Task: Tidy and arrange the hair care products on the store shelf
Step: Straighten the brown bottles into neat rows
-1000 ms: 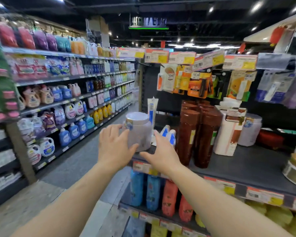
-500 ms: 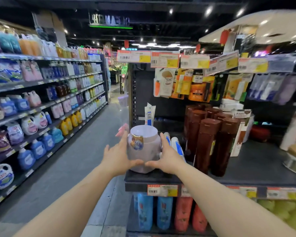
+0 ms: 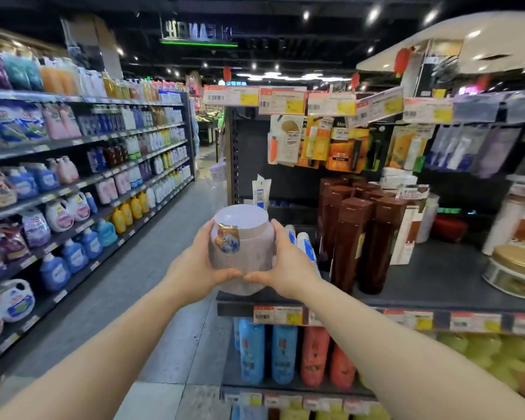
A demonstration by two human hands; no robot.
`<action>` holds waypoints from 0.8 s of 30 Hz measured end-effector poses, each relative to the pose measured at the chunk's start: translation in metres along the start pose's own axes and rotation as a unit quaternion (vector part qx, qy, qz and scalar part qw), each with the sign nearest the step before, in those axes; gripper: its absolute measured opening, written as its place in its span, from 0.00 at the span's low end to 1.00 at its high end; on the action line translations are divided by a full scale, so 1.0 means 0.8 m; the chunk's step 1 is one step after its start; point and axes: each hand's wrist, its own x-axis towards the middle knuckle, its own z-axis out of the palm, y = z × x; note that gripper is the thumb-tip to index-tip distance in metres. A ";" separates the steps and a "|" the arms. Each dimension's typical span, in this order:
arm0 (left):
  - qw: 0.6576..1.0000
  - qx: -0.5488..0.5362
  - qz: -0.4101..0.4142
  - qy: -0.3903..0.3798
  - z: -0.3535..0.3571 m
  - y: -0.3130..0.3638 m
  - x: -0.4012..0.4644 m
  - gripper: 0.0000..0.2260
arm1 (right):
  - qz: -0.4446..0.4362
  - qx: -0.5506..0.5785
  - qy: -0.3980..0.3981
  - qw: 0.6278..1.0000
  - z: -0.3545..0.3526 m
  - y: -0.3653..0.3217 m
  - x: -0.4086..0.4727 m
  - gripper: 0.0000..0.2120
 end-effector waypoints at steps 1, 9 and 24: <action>1.000 -0.003 -0.001 0.006 -0.001 0.007 -0.012 0.49 | -0.008 0.005 0.001 1.000 -0.006 -0.002 -0.012 0.55; 0.998 -0.064 0.024 0.004 0.074 0.117 -0.131 0.50 | 0.008 -0.013 0.016 1.000 -0.095 0.049 -0.165 0.58; 0.970 -0.171 0.106 -0.134 0.346 0.340 -0.100 0.37 | 0.141 -0.049 0.145 0.978 -0.327 0.258 -0.287 0.57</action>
